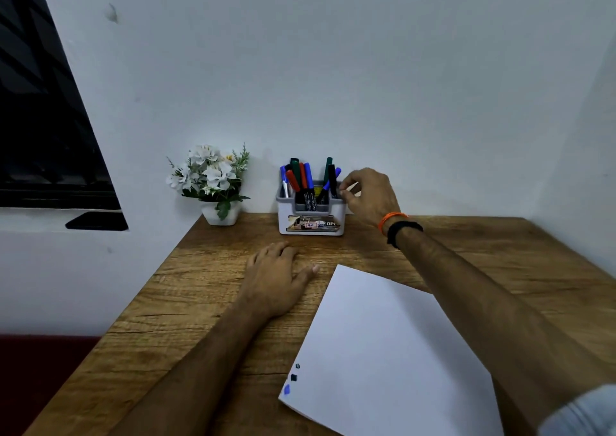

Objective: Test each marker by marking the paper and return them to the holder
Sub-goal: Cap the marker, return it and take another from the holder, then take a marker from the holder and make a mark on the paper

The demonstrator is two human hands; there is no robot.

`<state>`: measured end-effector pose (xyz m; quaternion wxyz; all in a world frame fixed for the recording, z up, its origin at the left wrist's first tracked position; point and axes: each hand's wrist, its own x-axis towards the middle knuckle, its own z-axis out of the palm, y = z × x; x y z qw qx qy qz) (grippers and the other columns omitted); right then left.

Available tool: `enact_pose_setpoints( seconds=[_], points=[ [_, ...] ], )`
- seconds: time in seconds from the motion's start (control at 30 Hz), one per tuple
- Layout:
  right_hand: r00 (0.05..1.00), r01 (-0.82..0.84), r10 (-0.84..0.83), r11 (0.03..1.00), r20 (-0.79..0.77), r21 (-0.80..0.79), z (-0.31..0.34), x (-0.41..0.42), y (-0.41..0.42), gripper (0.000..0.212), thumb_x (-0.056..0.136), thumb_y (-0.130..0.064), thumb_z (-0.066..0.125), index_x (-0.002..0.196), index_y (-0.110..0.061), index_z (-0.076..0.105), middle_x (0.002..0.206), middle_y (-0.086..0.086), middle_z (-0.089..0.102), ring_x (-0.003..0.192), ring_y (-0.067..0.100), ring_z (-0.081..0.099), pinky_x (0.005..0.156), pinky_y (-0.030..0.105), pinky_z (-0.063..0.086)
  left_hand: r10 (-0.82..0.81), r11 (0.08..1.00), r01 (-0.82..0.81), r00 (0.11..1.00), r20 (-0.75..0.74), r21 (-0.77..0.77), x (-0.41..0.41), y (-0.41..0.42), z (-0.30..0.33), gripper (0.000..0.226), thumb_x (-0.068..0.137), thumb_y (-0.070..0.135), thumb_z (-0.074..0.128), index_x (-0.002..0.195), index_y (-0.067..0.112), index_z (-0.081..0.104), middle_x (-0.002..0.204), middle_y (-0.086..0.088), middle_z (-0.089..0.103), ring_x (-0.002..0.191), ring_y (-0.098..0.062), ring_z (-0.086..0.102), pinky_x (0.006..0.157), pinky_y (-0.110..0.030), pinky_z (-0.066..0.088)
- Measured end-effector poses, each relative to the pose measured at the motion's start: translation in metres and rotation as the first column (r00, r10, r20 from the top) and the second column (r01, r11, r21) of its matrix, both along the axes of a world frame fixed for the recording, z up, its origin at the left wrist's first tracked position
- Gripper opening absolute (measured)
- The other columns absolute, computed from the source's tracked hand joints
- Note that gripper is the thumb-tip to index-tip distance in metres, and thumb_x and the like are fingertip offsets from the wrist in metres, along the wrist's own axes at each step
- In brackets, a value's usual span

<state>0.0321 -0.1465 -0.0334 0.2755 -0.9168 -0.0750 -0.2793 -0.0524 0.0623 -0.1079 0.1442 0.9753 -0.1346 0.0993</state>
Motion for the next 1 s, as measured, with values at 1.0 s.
enact_pose_setpoints(
  seconds=[1.0],
  points=[
    [0.980, -0.183, 0.092, 0.764, 0.177, 0.619, 0.061, 0.014, 0.011, 0.005, 0.087, -0.025, 0.072, 0.089, -0.023, 0.068, 0.088, -0.007, 0.068, 0.093, 0.018, 0.065, 0.082, 0.049, 0.058, -0.001, 1.000, 0.001, 1.000, 0.001, -0.004, 0.000, 0.000, -0.002, 0.067, 0.091, 0.067, 0.032, 0.142, 0.024, 0.042, 0.154, 0.001, 0.034, 0.142, -0.018, 0.027, 0.115, -0.043, 0.021]
  ],
)
